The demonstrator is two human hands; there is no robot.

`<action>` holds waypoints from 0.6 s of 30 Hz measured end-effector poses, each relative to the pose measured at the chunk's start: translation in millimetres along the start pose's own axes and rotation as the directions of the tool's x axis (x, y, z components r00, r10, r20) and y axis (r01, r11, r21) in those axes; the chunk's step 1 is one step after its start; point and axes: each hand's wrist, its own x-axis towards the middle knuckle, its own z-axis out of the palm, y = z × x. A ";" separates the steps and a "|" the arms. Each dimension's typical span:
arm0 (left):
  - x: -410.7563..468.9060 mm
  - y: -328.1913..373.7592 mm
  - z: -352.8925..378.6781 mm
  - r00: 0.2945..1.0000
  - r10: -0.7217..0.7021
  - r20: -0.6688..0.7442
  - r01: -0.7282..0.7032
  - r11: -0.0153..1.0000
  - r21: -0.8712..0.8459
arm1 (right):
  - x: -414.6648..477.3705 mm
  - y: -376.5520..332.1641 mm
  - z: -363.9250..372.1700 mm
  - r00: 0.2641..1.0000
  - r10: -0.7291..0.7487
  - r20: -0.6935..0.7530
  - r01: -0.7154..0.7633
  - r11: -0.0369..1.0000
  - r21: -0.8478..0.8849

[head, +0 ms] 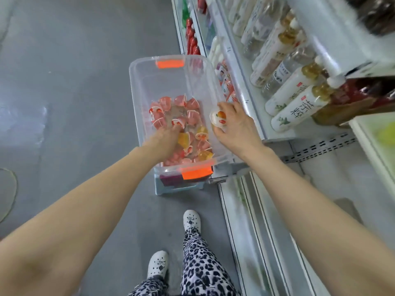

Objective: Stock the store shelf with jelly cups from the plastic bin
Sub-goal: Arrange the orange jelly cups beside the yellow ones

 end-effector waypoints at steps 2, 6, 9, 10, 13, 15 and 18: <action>-16.0 8.1 -8.3 0.996 0.014 -0.086 -0.027 0.988 -0.152 | -25.9 -6.6 -16.3 0.997 0.058 -0.050 -0.058 0.998 0.000; -56.0 27.0 -18.6 0.965 0.132 -0.226 -0.197 0.934 -0.297 | -88.4 -23.1 -44.5 0.975 0.163 -0.150 -0.159 0.986 0.039; -86.6 45.0 -22.0 0.936 0.234 -0.262 -0.308 0.907 -0.289 | -142.6 -35.7 -64.3 0.944 0.242 -0.226 -0.225 0.970 0.096; -97.6 53.9 -22.3 0.927 0.262 -0.267 -0.338 0.891 -0.303 | -162.0 -39.8 -71.1 0.927 0.277 -0.252 -0.253 0.960 0.123; -131.5 89.4 -22.5 0.914 0.300 -0.274 -0.392 0.826 -0.404 | -221.1 -50.4 -90.5 0.863 0.376 -0.336 -0.333 0.926 0.179; -152.1 116.0 -19.6 0.895 0.355 -0.271 -0.444 0.779 -0.444 | -261.9 -55.8 -104.3 0.813 0.431 -0.391 -0.378 0.902 0.208; -178.3 164.7 -13.0 0.862 0.444 -0.244 -0.504 0.704 -0.501 | -325.3 -62.4 -128.3 0.729 0.492 -0.475 -0.456 0.868 0.199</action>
